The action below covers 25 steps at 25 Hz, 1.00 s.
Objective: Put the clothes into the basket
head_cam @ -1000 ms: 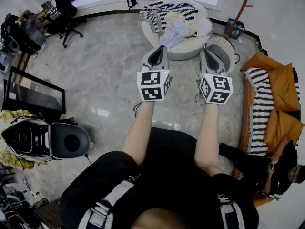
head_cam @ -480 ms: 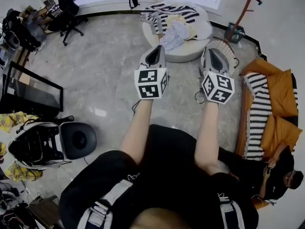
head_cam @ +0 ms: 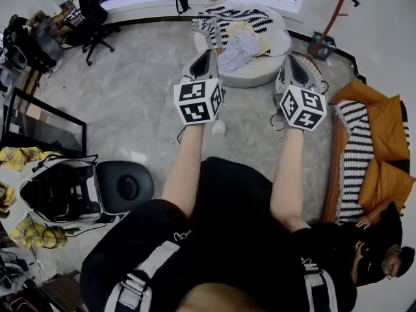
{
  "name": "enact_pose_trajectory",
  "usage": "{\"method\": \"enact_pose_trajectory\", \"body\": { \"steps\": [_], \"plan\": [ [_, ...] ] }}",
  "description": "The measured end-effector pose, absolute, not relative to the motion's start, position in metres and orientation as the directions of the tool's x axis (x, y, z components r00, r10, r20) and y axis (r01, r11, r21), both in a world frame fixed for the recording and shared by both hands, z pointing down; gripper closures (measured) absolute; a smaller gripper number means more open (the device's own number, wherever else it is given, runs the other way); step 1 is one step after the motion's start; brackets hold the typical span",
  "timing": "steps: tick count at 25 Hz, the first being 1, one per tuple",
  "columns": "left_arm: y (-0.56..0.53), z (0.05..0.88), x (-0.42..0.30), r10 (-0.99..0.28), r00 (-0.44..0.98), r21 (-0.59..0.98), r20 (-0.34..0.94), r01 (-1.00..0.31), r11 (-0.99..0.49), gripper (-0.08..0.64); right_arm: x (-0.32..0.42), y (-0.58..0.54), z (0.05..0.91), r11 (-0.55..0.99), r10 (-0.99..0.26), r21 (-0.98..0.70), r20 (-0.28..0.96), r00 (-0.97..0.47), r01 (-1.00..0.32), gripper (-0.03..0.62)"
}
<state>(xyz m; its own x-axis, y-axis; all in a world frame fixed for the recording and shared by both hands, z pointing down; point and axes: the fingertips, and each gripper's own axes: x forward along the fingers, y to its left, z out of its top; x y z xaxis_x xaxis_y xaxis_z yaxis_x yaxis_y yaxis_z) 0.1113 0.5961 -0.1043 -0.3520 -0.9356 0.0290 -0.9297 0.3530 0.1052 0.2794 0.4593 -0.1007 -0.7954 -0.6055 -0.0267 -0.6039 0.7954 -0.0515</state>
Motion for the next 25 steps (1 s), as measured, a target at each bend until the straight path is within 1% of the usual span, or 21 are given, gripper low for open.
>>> {"method": "enact_pose_trajectory", "body": {
  "steps": [4,6,13,19,22,25],
  "plan": [
    [0.597,-0.105,0.101,-0.937,-0.349,0.112,0.012,-0.931,0.348,0.551,0.273,0.461,-0.108,0.799,-0.602,-0.027,-0.045,-0.797,-0.601,0.58],
    [0.578,-0.096,0.088,-0.939,-0.345,0.112,0.009,-0.932,0.344,0.551,0.262,0.441,-0.1,0.798,-0.603,-0.025,-0.048,-0.796,-0.603,0.58],
    [0.474,-0.053,-0.005,-0.932,-0.357,0.141,0.06,-0.921,0.362,0.551,0.178,0.337,-0.064,0.802,-0.598,-0.041,-0.034,-0.801,-0.596,0.58],
    [0.386,-0.023,-0.079,-0.928,-0.342,0.129,0.146,-0.924,0.36,0.551,0.105,0.256,-0.037,0.784,-0.616,-0.071,0.032,-0.787,-0.617,0.58],
    [0.34,0.004,-0.117,-0.915,-0.338,0.117,0.219,-0.922,0.369,0.551,0.067,0.209,-0.011,0.768,-0.626,-0.106,0.084,-0.775,-0.631,0.58],
    [0.296,0.036,-0.167,-0.9,-0.319,0.12,0.297,-0.923,0.366,0.551,0.013,0.166,0.015,0.756,-0.626,-0.136,0.134,-0.768,-0.64,0.58]
  ]
}}
